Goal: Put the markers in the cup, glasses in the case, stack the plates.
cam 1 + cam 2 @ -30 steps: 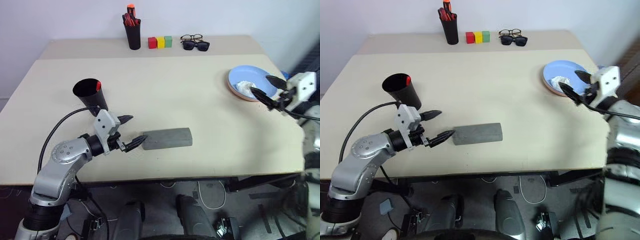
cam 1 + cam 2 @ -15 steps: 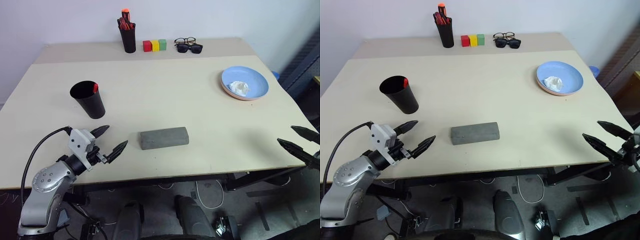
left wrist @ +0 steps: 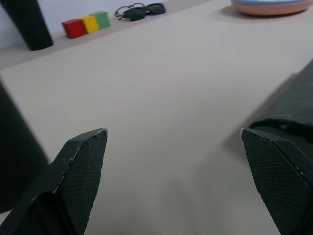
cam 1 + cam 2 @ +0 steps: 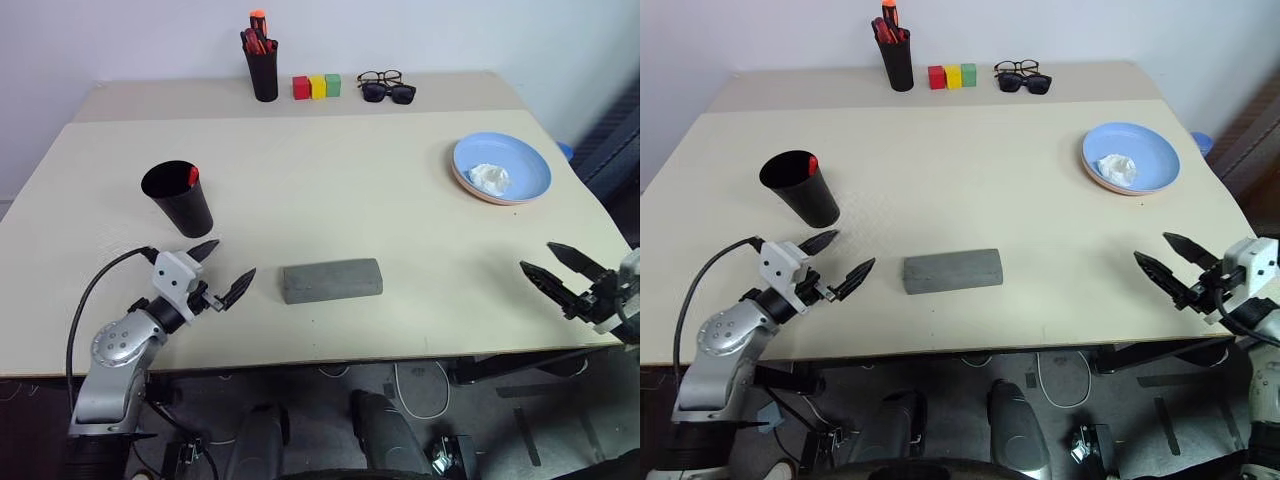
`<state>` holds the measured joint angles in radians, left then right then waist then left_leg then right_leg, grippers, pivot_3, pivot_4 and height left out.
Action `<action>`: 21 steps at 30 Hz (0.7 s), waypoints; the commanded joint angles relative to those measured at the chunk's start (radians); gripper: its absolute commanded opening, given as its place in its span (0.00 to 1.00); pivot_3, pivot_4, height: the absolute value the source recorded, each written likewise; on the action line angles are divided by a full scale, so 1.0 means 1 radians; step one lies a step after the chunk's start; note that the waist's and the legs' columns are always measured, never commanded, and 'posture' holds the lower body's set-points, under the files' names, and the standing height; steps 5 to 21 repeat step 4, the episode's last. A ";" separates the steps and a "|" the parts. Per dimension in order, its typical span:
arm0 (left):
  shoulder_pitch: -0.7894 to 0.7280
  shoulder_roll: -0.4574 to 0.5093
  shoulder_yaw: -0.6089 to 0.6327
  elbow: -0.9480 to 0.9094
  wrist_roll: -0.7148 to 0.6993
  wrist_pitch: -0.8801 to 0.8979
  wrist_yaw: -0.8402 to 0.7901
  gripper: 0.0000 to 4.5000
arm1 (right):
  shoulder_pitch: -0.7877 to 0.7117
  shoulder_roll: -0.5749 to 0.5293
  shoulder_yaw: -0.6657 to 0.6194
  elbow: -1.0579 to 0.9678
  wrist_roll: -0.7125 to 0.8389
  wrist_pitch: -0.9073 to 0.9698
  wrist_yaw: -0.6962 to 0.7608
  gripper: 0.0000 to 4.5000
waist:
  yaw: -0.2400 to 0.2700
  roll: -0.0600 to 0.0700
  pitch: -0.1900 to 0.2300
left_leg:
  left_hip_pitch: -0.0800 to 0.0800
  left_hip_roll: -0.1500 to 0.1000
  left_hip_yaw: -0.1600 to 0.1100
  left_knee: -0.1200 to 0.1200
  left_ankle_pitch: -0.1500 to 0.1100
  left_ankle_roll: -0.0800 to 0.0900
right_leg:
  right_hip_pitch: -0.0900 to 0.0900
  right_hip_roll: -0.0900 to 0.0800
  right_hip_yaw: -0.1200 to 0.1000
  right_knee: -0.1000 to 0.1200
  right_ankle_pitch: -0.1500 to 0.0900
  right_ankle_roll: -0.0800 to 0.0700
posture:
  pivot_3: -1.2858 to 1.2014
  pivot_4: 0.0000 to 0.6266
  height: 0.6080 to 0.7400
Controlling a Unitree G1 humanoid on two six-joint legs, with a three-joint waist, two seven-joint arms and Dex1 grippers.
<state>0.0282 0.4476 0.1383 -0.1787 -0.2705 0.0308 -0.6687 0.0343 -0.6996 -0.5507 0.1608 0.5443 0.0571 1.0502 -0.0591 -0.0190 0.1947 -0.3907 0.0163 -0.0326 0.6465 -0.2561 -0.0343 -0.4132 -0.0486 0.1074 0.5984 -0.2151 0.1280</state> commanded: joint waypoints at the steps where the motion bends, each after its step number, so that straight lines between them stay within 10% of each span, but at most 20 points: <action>1: 0.004 -0.002 0.003 -0.032 -0.003 -0.017 0.014 1.00 | 0.015 0.012 0.003 -0.009 0.001 -0.029 0.004 0.70 | -0.002 0.000 0.000 | 0.000 0.000 0.000 0.001 0.000 0.000 | 0.000 0.000 0.000 0.000 0.000 0.000 | 0.52 0.24 1.00; 21: 0.012 -0.004 -0.003 -0.050 -0.007 -0.017 0.015 1.00 | 0.024 0.021 0.011 -0.018 0.004 -0.029 -0.003 0.70 | -0.007 0.000 0.000 | 0.001 0.000 0.000 0.003 0.000 0.000 | 0.002 0.000 0.000 -0.001 0.000 0.000 | 0.52 0.24 1.00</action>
